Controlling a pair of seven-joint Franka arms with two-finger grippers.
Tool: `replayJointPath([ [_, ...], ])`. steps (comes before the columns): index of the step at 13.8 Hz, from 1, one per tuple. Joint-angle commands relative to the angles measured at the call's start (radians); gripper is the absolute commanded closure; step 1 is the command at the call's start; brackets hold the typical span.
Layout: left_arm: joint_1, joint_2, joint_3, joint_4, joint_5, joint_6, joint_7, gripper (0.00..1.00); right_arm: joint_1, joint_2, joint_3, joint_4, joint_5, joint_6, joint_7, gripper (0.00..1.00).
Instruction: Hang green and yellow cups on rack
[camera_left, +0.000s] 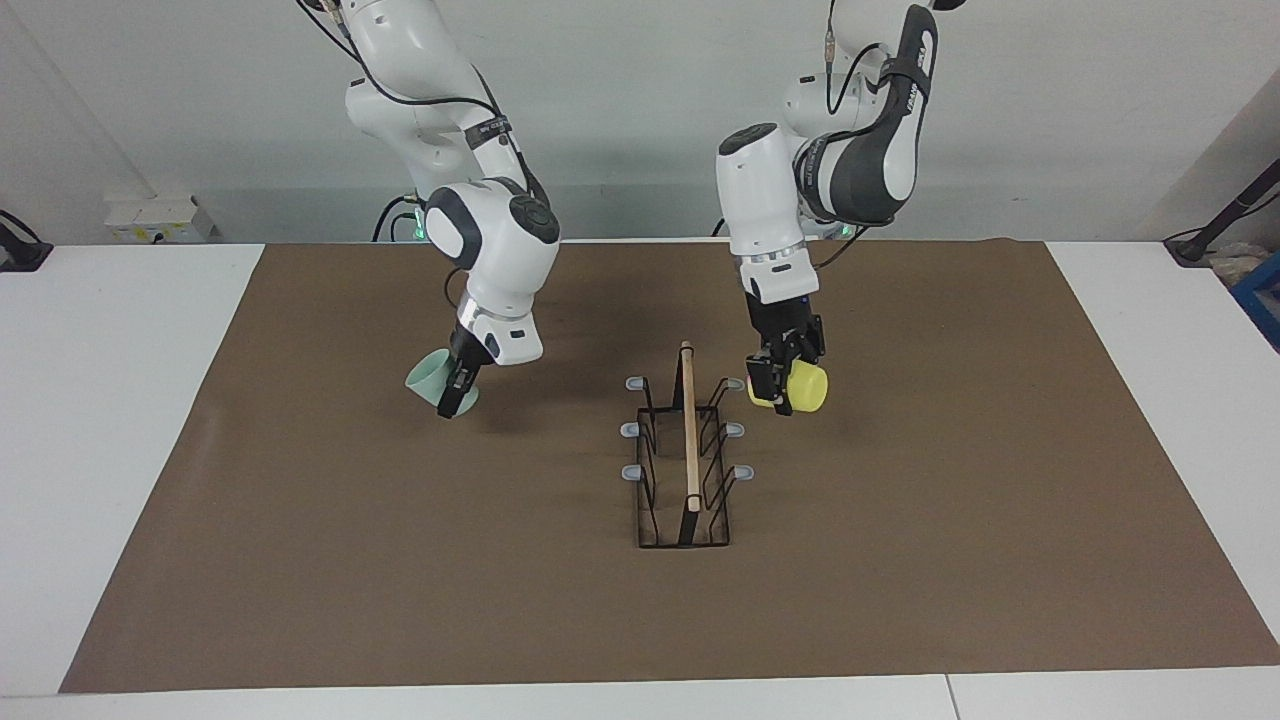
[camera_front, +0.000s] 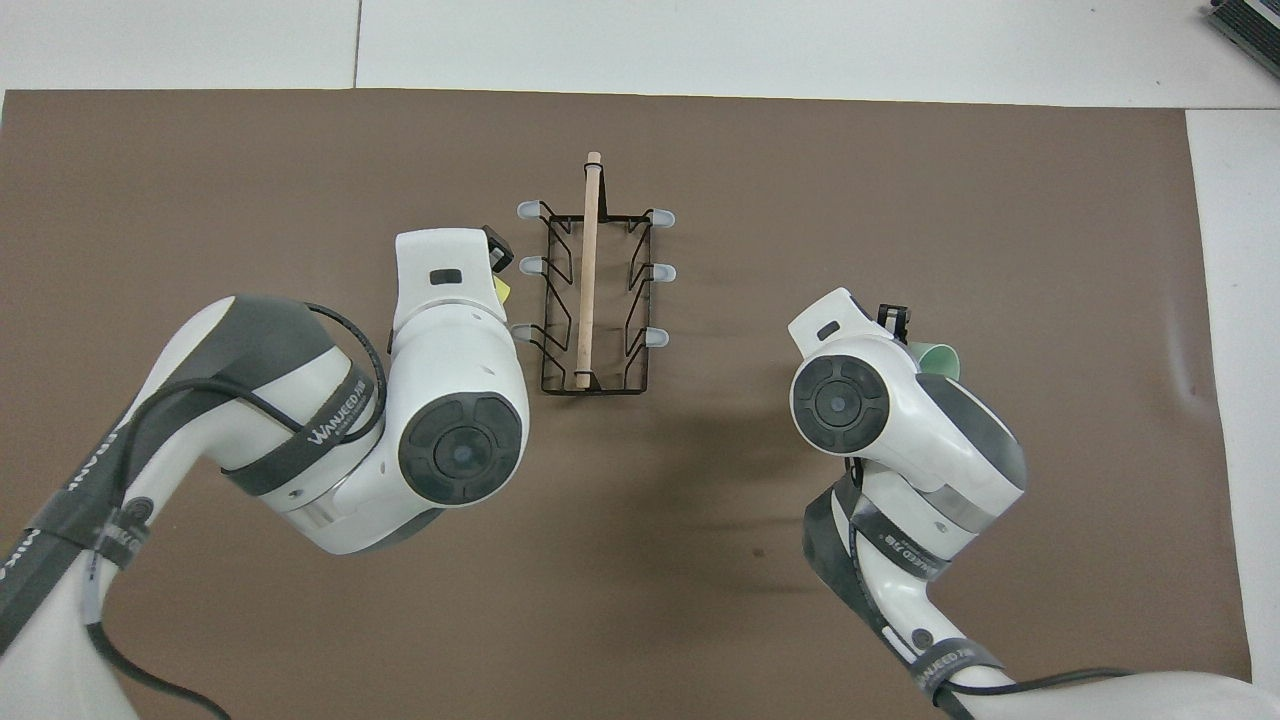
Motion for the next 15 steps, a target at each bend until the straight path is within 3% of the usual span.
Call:
replayJointPath([
  [1,-0.005,-0.032,-0.015,-0.055,0.088,0.026,-0.062,1.0,-0.013,-0.042,0.023,0.028,0.164,-0.004,-0.077,1.0],
  [10,-0.008,-0.035,-0.093,-0.127,0.177,0.027,-0.154,0.97,-0.061,-0.181,0.014,0.08,0.739,0.005,-0.529,1.0],
  [11,-0.008,-0.034,-0.094,-0.127,0.177,0.027,-0.156,0.64,-0.072,-0.188,0.012,0.077,0.826,0.005,-0.607,1.0],
  [12,-0.009,-0.032,-0.094,-0.124,0.177,0.026,-0.154,0.38,-0.09,-0.188,0.012,0.077,0.895,0.004,-0.669,1.0],
  [13,-0.009,-0.031,-0.093,-0.116,0.177,0.018,-0.151,0.02,-0.107,-0.19,0.012,0.077,0.974,0.002,-0.723,1.0],
  [15,-0.011,-0.022,-0.094,-0.095,0.176,0.015,-0.143,0.0,-0.136,-0.191,0.012,0.077,1.103,-0.011,-0.781,1.0],
])
